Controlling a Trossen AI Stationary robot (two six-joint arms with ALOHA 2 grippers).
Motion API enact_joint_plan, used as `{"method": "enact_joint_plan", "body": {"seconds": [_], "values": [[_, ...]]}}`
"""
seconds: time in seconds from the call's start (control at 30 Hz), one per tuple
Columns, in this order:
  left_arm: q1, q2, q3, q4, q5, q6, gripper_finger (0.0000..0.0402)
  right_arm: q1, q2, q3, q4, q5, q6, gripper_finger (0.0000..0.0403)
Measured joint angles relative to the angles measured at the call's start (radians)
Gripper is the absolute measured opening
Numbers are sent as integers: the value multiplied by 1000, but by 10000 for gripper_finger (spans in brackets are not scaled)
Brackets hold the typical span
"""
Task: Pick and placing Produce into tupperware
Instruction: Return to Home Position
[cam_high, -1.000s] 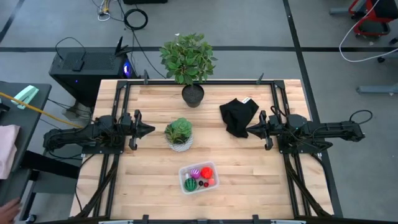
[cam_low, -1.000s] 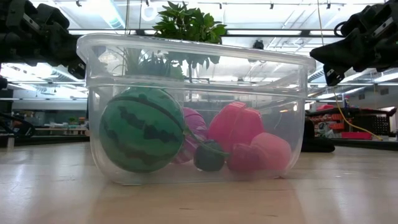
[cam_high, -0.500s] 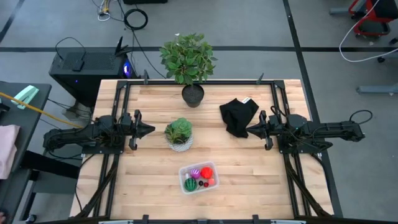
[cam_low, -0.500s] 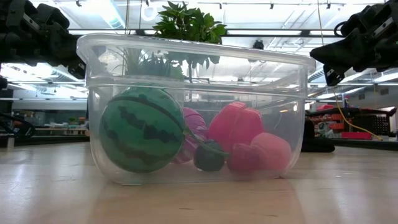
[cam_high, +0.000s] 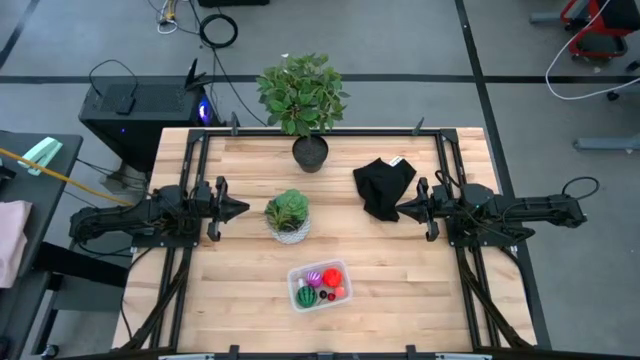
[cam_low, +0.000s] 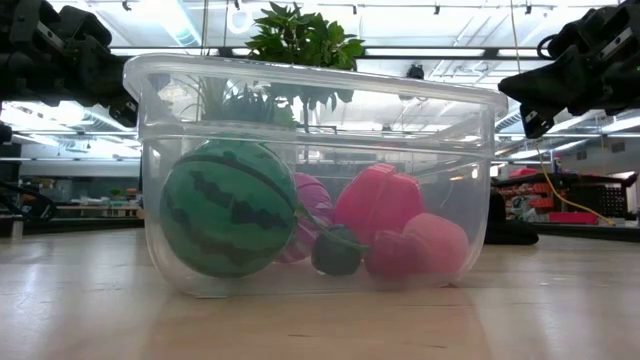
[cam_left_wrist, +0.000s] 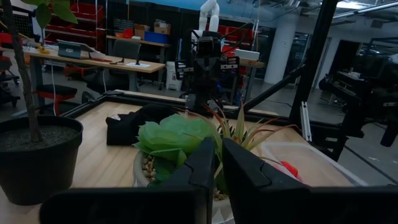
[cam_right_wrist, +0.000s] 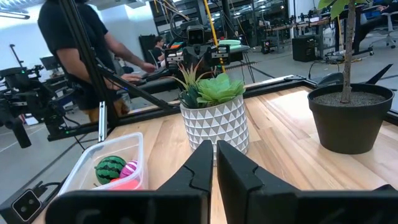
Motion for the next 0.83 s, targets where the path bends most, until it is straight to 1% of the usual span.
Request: {"method": "enact_joint_plan", "body": {"seconds": [0.43, 0.83], "values": [[0, 0, 0, 0, 0, 0, 28, 0, 0, 0, 0, 0, 0, 27], [0, 0, 0, 0, 0, 0, 40, 0, 0, 0, 0, 0, 0, 27]]}}
